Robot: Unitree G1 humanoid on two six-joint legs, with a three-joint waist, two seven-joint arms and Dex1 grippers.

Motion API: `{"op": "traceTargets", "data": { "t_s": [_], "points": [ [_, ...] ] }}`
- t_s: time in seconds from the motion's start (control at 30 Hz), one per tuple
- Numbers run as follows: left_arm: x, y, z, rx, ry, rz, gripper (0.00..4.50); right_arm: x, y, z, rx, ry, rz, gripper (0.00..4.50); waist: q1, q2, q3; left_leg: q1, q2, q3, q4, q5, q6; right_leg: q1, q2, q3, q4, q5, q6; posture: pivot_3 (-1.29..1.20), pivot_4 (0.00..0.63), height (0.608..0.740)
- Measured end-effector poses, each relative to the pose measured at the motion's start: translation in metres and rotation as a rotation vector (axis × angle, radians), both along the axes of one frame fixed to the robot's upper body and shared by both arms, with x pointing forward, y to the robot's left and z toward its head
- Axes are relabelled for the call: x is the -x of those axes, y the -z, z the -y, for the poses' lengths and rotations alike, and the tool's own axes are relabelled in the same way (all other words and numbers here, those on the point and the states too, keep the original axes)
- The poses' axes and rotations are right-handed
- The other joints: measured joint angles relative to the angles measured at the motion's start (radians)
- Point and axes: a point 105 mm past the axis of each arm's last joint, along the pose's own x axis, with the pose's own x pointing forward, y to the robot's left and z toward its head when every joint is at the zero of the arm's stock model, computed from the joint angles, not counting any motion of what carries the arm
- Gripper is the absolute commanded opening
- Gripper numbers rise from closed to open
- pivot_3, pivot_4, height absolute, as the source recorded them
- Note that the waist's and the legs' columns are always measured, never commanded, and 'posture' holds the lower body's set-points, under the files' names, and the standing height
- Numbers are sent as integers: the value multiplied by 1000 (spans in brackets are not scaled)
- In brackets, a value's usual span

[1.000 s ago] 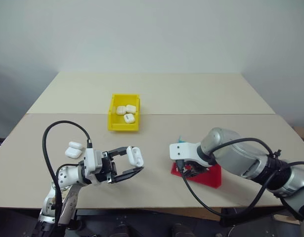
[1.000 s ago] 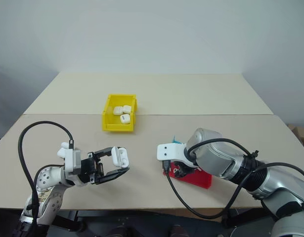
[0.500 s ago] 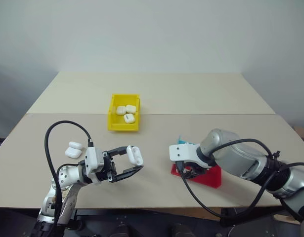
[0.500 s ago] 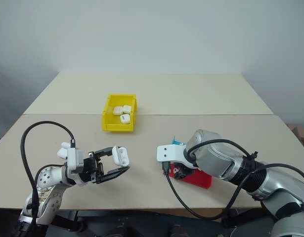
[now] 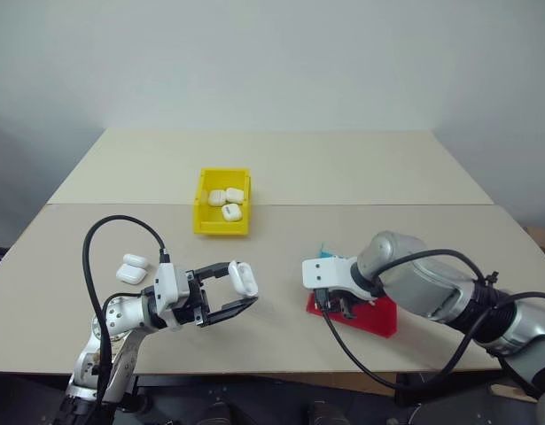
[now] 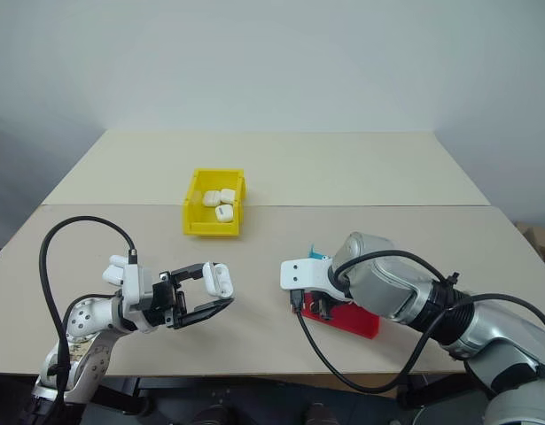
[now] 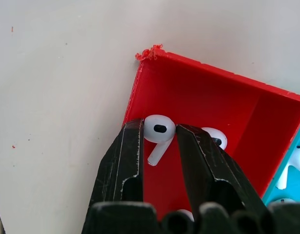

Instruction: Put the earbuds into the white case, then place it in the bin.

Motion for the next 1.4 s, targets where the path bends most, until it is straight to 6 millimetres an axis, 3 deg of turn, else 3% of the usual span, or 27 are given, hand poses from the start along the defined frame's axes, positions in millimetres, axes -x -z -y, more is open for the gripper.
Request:
{"op": "traceTargets", "data": {
  "t_s": [0.47, 0.5, 0.57, 1.03, 1.13, 1.27, 1.4],
  "points": [
    [-1, 2, -1, -12, -13, -3, 2780, 1, 2, 1, 4, -6, -4, 1306, 0, 0, 0, 0, 0, 0, 0, 0, 0, 0, 0, 0, 0, 0, 0, 0, 150, 740],
    [-1, 2, -1, -12, -14, -3, 2780, 1, 3, 1, 5, -7, -8, 948, 0, 0, 0, 0, 0, 0, 0, 0, 0, 0, 0, 0, 0, 0, 0, 0, 150, 740],
    [-1, 2, -1, -13, -14, -3, 2780, 2, 3, 1, 5, -14, -10, 649, 0, 0, 0, 0, 0, 0, 0, 0, 0, 0, 0, 0, 0, 0, 0, 0, 150, 740],
    [-1, 0, 0, -16, -17, -25, 2780, 3, -2, 1, -25, -3, 4, 649, 1, 0, 0, -1, 0, 0, 0, 0, 0, -1, 0, 0, 0, 0, 0, 0, 150, 740],
    [1, -15, 7, 35, 19, -11, 2780, 9, -30, -4, -180, 4, 10, 649, 3, 0, 0, -2, 0, 0, 0, 0, 0, -1, 0, 0, 0, 0, 0, 0, 150, 740],
    [8, -48, 21, 115, 111, 20, 2780, 15, -107, 1, -517, -38, 178, 649, 11, -1, 1, -1, 0, -1, 0, 0, 0, 2, 0, -2, -3, 0, 1, 0, 150, 740],
    [11, -69, 30, 159, 173, 31, 2780, 25, -144, 8, -750, -154, 312, 649, 12, -1, 0, 0, 0, -2, -1, 0, 0, 3, 1, -1, -4, -2, 6, 0, 150, 740]
  ]
}}
